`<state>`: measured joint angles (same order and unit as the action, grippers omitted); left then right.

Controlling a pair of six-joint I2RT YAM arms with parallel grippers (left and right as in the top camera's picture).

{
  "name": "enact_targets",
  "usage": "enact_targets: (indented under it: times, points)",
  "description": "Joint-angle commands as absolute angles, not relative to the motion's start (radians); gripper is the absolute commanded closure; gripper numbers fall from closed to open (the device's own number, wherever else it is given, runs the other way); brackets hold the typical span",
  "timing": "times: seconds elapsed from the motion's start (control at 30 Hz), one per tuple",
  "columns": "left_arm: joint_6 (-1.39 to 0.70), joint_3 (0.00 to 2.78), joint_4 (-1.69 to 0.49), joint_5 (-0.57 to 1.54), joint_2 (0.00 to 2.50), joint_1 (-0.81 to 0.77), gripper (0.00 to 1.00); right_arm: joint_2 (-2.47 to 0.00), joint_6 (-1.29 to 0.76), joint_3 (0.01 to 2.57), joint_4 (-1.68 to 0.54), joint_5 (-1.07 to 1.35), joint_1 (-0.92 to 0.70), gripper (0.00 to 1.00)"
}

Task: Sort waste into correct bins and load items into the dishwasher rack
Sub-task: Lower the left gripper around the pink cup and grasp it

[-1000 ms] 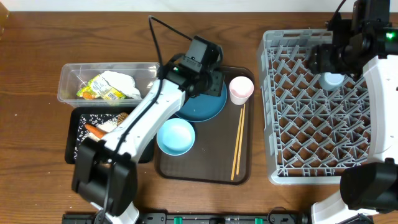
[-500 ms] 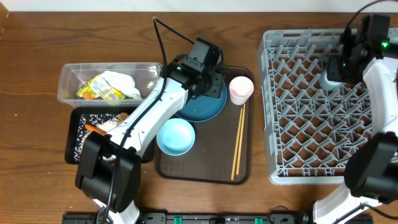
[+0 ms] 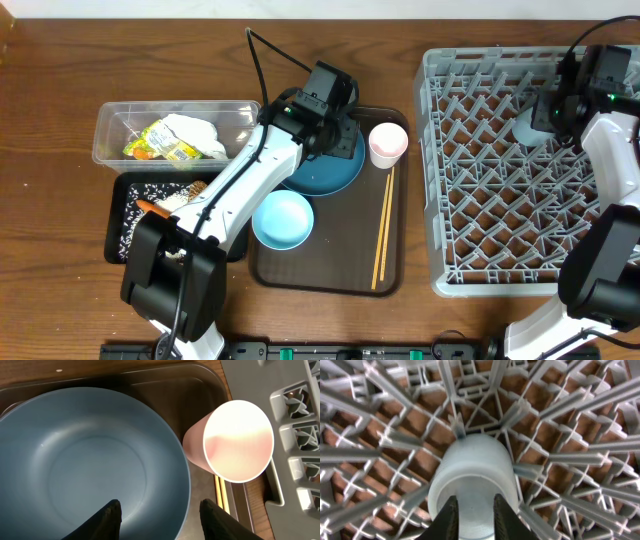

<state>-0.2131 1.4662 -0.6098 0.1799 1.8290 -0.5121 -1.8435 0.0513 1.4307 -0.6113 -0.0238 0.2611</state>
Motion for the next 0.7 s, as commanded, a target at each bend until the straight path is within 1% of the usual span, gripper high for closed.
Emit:
enact_targets:
  times: [0.0,0.17,0.33,0.37,0.4,0.43,0.53,0.6,0.67]
  points:
    - [-0.223,1.470,-0.617,0.171,1.822,-0.510,0.48,-1.859,0.050,1.406,-0.603,-0.038,0.278,0.79]
    - [-0.222,1.470,-0.617,0.171,1.822,-0.510,0.48,-1.859,0.049,1.406,-0.588,-0.038,0.278,0.75]
    - [-0.223,1.470,-0.616,0.171,1.822,-0.510,0.48,-1.846,0.049,1.415,-0.585,-0.032,0.278,0.68]
    - [-0.222,1.470,-0.616,0.171,1.822,-0.510,0.48,-1.838,0.049,1.423,-0.592,-0.022,0.277,0.65]
    - [-0.222,1.470,-0.616,0.171,1.822,-0.510,0.48,-1.826,0.049,1.431,-0.602,-0.011,0.278,0.58]
    - [-0.222,1.470,-0.616,0.171,1.822,-0.510,0.48,-1.810,0.049,1.442,-0.617,0.009,0.278,0.49]
    - [-0.223,1.470,-0.616,0.171,1.822,-0.510,0.48,-1.745,0.049,1.462,-0.648,0.091,0.277,0.36]
    - [-0.223,1.470,-0.617,0.175,1.822,-0.512,0.48,-1.695,0.049,1.462,-0.653,0.143,0.277,0.32]
    - [-0.223,1.470,-0.616,0.175,1.823,-0.516,0.48,-1.647,0.049,1.462,-0.665,0.177,0.277,0.32]
